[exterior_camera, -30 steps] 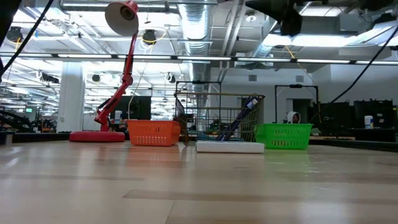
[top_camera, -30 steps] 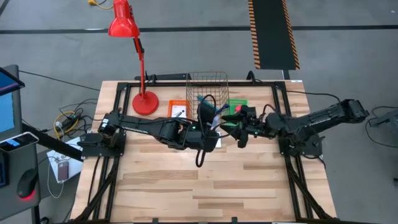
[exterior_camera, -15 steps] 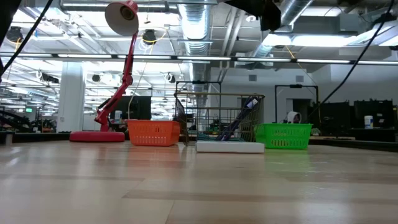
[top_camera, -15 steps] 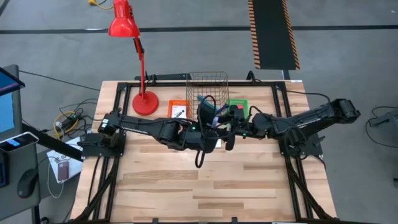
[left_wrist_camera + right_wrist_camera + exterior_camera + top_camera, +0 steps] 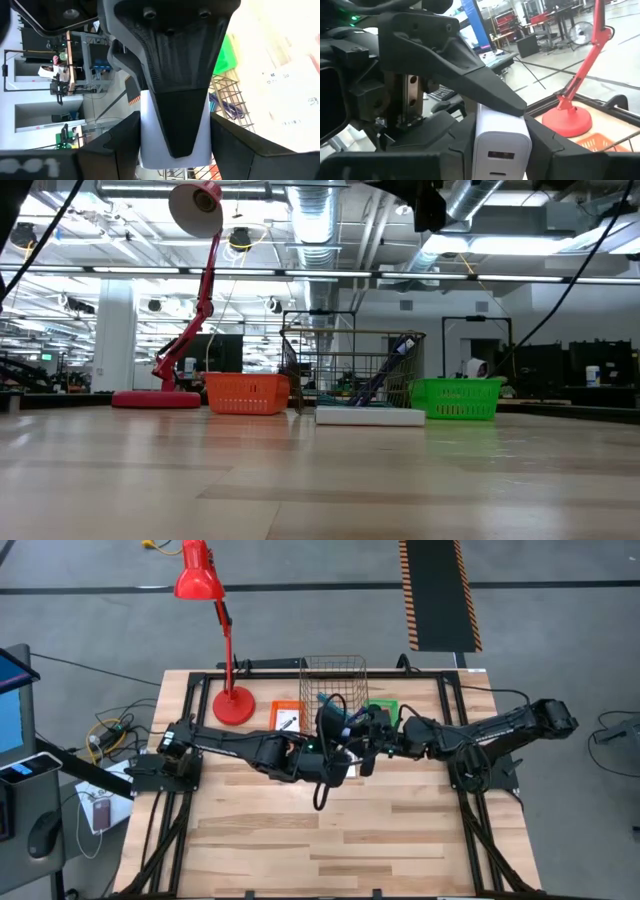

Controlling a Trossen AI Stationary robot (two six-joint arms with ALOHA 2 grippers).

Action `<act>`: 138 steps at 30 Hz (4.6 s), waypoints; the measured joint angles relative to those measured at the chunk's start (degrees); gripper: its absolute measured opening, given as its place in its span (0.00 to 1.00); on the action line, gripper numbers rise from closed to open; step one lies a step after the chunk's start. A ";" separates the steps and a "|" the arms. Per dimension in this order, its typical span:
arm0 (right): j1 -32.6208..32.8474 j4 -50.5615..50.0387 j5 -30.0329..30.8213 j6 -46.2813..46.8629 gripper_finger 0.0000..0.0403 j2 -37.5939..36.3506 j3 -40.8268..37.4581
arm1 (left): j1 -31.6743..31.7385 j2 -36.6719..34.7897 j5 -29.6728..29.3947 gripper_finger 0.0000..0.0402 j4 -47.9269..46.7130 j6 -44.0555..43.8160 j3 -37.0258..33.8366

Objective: Pick and place items into bin
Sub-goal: Put the white charger adapter into the green basket, then put the card reader box into the orange basket

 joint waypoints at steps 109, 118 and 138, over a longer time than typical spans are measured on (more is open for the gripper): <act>-26.63 -61.40 -2.08 1.07 0.74 -1.86 -0.02 | -3.40 -58.84 7.37 0.53 16.82 -40.75 -64.67; -16.82 -60.33 -2.26 3.68 0.74 -10.25 -0.02 | -3.39 -58.82 12.41 0.53 15.41 -41.56 -64.67; 5.20 -44.50 1.20 1.68 0.46 7.33 -0.02 | -3.48 -58.82 17.45 0.53 17.81 -50.14 -64.67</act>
